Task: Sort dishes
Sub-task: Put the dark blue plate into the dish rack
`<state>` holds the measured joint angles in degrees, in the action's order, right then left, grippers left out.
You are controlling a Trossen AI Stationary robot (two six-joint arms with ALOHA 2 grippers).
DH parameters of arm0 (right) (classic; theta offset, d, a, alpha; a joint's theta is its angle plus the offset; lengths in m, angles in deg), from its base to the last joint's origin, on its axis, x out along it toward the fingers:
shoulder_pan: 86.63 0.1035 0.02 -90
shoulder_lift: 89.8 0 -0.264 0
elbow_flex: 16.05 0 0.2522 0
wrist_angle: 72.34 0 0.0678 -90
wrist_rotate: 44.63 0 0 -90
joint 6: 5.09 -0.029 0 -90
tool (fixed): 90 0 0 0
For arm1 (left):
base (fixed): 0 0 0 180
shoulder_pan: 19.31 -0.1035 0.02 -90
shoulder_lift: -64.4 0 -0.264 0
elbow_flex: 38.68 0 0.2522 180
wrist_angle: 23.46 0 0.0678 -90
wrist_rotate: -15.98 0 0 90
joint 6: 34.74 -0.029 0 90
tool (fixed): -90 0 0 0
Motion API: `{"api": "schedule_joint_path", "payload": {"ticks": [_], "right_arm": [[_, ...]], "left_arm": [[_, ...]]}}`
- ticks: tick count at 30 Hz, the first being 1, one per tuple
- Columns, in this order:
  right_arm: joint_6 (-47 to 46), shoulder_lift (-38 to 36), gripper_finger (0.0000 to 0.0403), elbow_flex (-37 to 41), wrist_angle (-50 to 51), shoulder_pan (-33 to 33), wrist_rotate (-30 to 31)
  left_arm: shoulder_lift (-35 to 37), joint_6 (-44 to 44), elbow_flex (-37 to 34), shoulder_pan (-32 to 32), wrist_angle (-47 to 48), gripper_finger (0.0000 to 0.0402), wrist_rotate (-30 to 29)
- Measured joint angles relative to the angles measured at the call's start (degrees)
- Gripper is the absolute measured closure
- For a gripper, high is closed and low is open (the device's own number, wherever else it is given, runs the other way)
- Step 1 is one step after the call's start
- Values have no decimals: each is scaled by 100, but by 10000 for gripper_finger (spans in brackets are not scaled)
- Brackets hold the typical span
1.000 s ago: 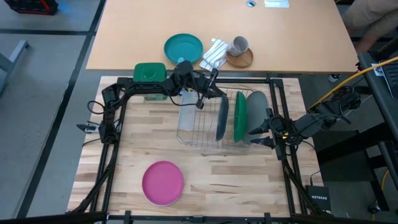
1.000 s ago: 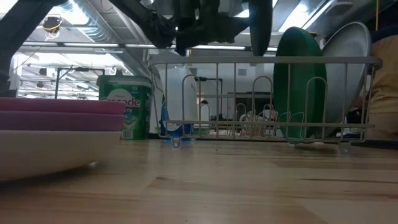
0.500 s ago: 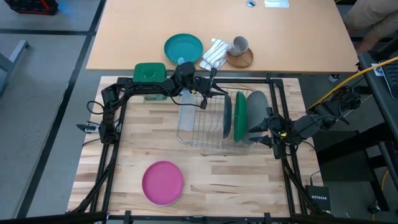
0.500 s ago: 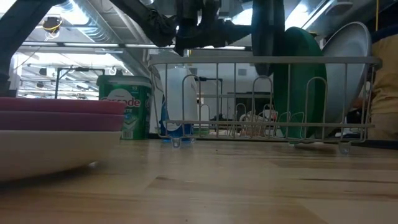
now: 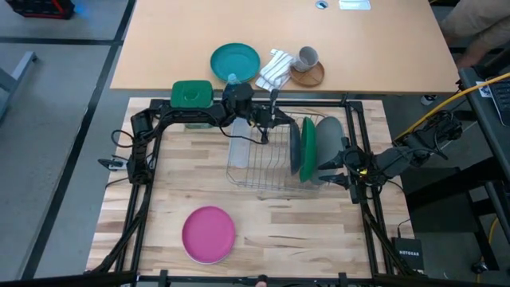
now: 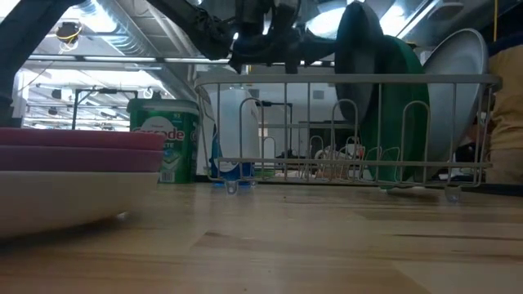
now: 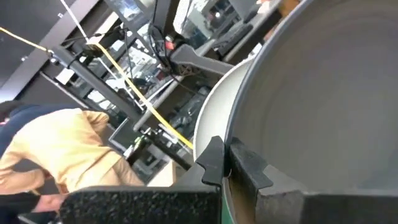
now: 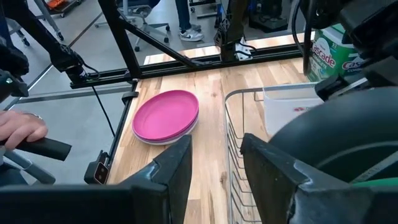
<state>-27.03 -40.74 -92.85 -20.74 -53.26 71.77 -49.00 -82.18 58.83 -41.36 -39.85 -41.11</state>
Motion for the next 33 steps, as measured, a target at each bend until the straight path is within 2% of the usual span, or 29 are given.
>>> {"api": "schedule_joint_path", "payload": {"ticks": [16, 33], "right_arm": [[0, -2, 256, 0, -24, 0, 17], [295, -1, 256, 0, -23, 0, 23]], "left_arm": [[-664, -989, 4, 155, -747, 402, -416], [-684, -916, 4, -34, -250, 402, -423]]}}
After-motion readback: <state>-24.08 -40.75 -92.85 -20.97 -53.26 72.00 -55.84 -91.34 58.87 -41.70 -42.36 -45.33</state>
